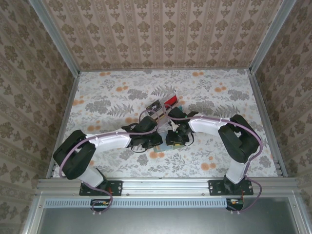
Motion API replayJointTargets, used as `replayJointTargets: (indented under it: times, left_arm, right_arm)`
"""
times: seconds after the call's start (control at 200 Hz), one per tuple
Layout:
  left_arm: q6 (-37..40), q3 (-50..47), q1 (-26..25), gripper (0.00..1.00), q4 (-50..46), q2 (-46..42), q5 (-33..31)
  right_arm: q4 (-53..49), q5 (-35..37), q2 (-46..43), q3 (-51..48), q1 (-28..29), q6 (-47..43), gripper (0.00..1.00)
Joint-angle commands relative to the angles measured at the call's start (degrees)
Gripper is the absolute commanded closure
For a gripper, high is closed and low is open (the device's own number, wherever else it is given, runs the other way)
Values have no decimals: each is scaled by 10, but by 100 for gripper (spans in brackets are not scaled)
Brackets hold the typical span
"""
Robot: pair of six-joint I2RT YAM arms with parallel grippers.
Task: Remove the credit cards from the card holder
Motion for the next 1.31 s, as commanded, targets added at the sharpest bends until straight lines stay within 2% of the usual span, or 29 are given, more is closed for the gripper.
replayJointTargets:
  times: [0.0, 0.175, 0.36, 0.625, 0.815, 1.005, 1.3]
  left_arm:
    - [-21, -19, 4, 77, -15, -14, 2]
    - [-17, -6, -2, 72, -9, 9, 13]
    - [-19, 5, -7, 72, -8, 29, 12]
    - [-8, 5, -7, 72, -44, -19, -23]
    - [-9, -21, -7, 75, 3, -52, -21]
    - [-22, -19, -10, 73, 32, -15, 7]
    - [-56, -32, -10, 70, 58, 23, 14]
  right_arm:
    - [23, 59, 56, -22, 10, 3, 63]
    - [31, 55, 62, -24, 10, 2, 67]
    - [36, 53, 61, -26, 10, 2, 68]
    - [36, 55, 62, -27, 10, 3, 68]
    - [39, 51, 64, -26, 10, 3, 68]
    - [40, 49, 64, -26, 10, 5, 68]
    - [45, 51, 64, -33, 9, 8, 71]
